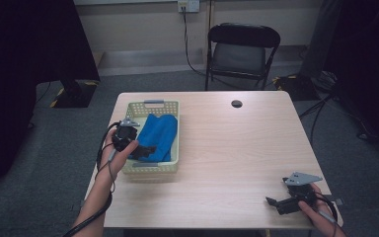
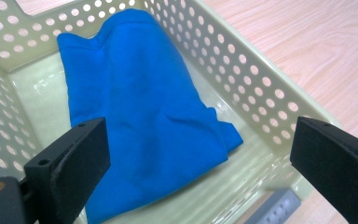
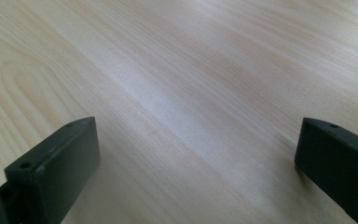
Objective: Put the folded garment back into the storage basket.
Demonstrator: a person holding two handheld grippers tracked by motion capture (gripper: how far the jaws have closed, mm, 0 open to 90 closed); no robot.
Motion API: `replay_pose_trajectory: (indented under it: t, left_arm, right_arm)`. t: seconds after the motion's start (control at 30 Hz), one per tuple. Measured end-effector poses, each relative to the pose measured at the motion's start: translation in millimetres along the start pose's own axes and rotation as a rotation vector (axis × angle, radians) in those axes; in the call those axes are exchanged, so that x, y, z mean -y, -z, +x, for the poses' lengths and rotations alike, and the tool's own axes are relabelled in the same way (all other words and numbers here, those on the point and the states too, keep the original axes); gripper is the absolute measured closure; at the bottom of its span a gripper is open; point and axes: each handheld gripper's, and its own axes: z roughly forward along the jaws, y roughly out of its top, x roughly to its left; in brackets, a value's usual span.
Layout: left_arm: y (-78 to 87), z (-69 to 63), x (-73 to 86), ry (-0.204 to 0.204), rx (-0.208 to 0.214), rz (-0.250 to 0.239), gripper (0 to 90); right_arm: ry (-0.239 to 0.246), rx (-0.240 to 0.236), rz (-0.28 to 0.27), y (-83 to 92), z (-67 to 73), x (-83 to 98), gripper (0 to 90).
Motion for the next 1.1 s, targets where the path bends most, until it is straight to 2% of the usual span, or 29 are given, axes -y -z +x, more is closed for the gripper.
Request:
replay_pose_trajectory:
  t: [0.07, 0.13, 0.17, 0.4, 0.53, 0.8, 1.1]
  left_arm:
    - [0.8, 0.4, 2.3, 0.008, -0.006, -0.006, 4.2]
    - [1.9, 0.4, 4.5, -0.008, -0.004, -0.002, 4.2]
    - [2.1, 0.2, 5.5, -0.002, -0.008, -0.004, 4.2]
    - [4.8, -0.6, 12.1, -0.002, 0.003, -0.023, 4.2]
    - [5.8, -0.4, 16.8, -0.014, -0.001, -0.013, 4.1]
    - [9.0, 1.8, 27.4, -0.001, -0.005, -0.026, 4.0]
    - [11.1, -1.8, 34.7, -0.011, 0.001, -0.036, 4.0]
  right_arm:
    - [0.000, 0.000, 0.000, 0.0, 0.0, 0.0, 0.0]
    - [0.000, 0.000, 0.000, 0.0, 0.0, 0.0, 0.0]
    - [0.000, 0.000, 0.000, 0.0, 0.0, 0.0, 0.0]
    - [0.000, 0.000, 0.000, 0.0, 0.0, 0.0, 0.0]
    - [0.000, 0.000, 0.000, 0.0, 0.0, 0.0, 0.0]
    - [0.000, 0.000, 0.000, 0.0, 0.0, 0.0, 0.0]
    - [0.000, 0.000, 0.000, 0.0, 0.0, 0.0, 0.0]
